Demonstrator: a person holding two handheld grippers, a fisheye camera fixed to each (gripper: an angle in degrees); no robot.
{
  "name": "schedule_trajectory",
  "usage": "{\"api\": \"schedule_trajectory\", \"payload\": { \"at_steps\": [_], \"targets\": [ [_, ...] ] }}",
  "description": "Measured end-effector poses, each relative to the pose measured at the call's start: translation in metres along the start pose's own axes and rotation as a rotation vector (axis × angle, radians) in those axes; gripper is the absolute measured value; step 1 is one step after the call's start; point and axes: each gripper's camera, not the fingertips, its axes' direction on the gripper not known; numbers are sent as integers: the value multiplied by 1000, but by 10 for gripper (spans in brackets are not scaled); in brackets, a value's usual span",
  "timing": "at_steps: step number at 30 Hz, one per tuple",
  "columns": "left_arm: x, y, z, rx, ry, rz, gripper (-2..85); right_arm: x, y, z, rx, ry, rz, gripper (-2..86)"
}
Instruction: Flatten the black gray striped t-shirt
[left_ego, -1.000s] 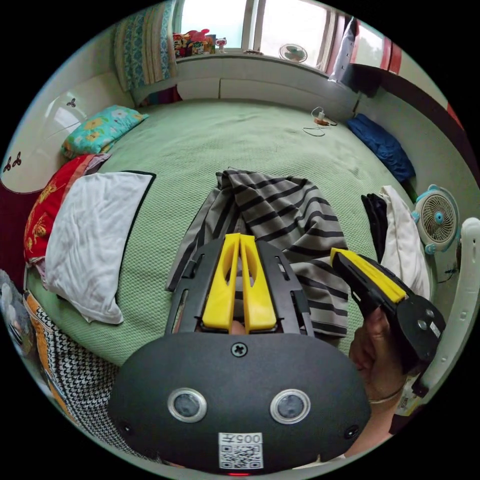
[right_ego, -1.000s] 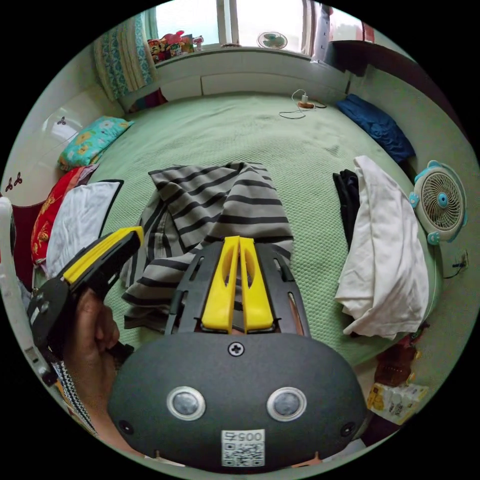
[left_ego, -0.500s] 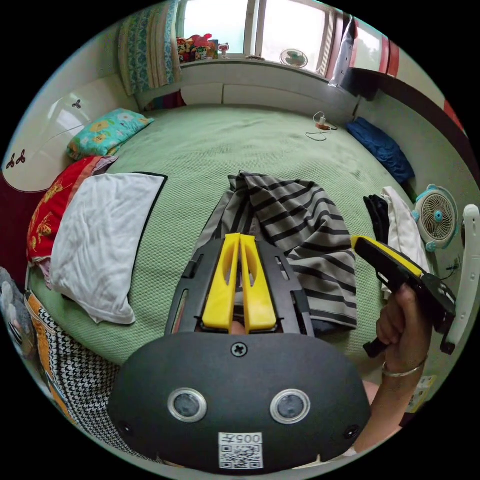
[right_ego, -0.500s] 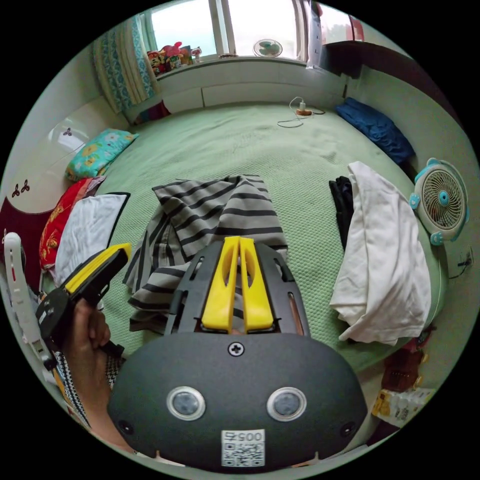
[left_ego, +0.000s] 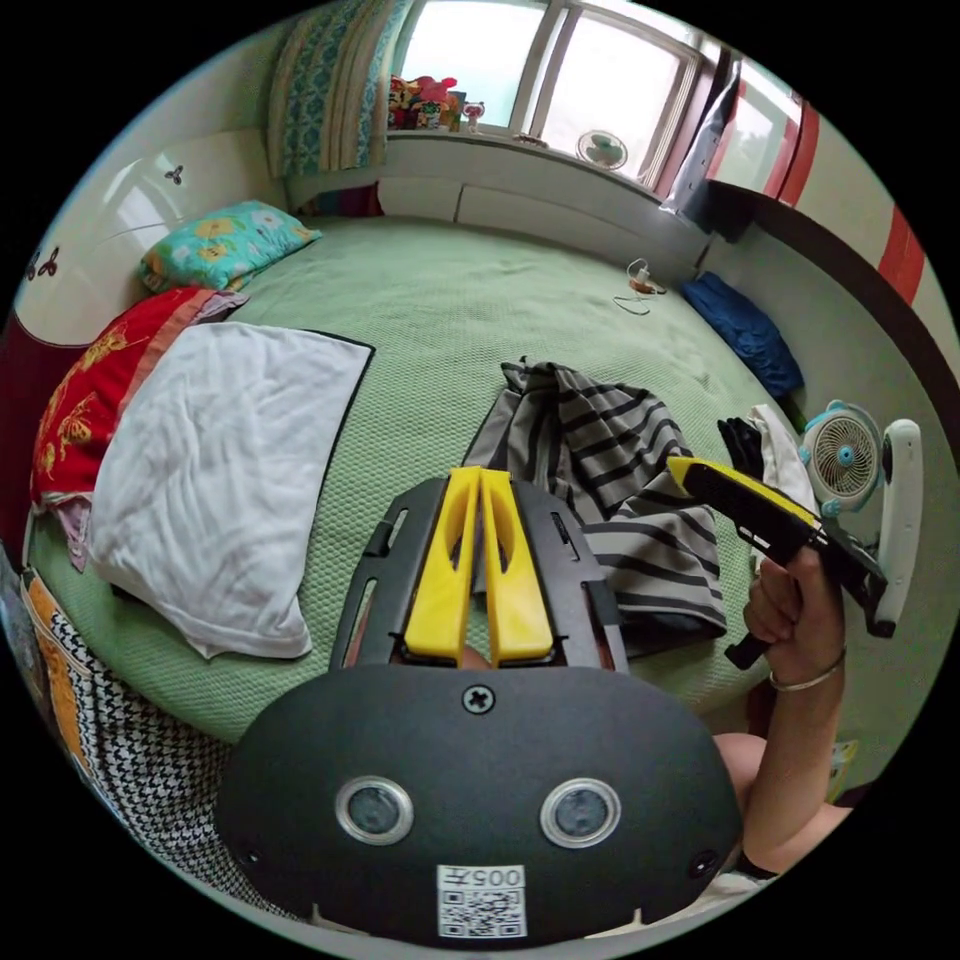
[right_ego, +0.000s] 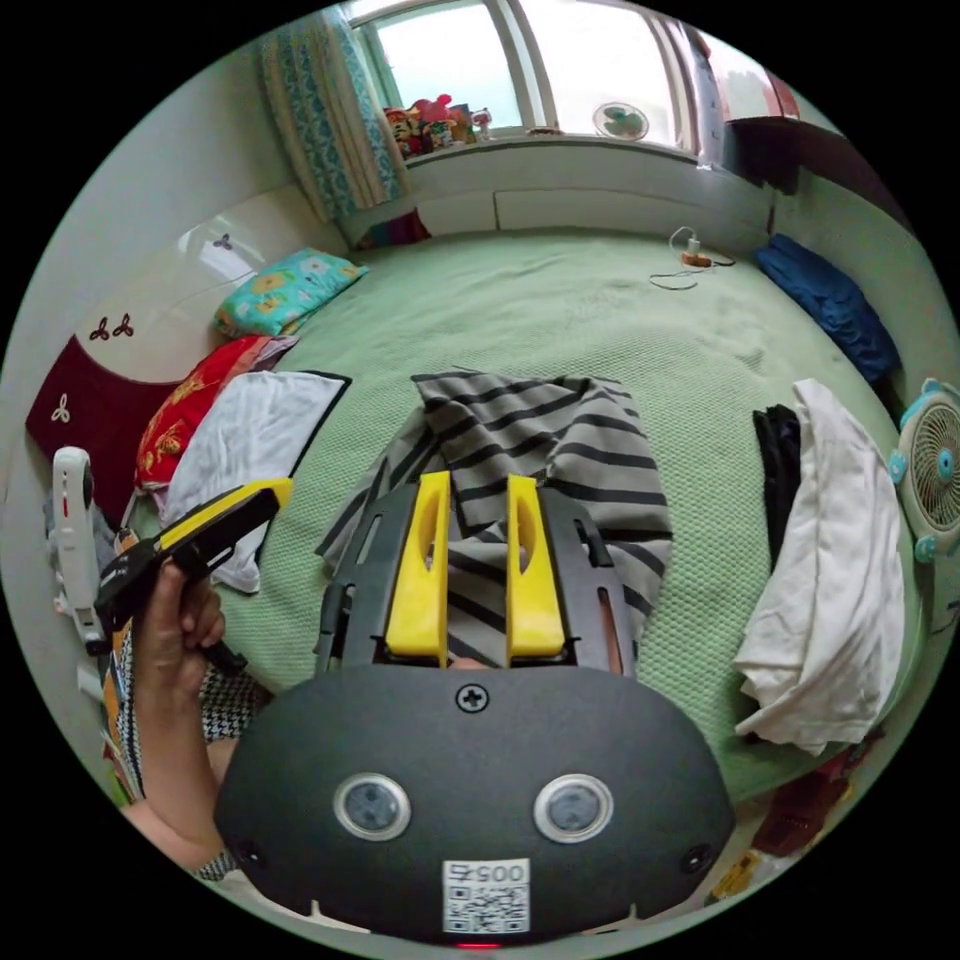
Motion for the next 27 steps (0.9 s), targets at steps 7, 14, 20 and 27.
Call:
{"api": "schedule_trajectory", "payload": {
  "at_steps": [7,14,20,27],
  "targets": [
    [-21,-4,2,-8,19,-14,-5,-11,-2,13,-49,-89,-79,108],
    [-32,-7,6,-11,9,-3,8,-23,-6,37,-141,-82,-134,121],
    [-40,-12,12,-4,57,14,46,-34,-4,72,-283,19,-165,100],
    [-52,-22,22,-17,67,10,56,-14,-10,51,-232,-32,-110,-12]
  ]
}}
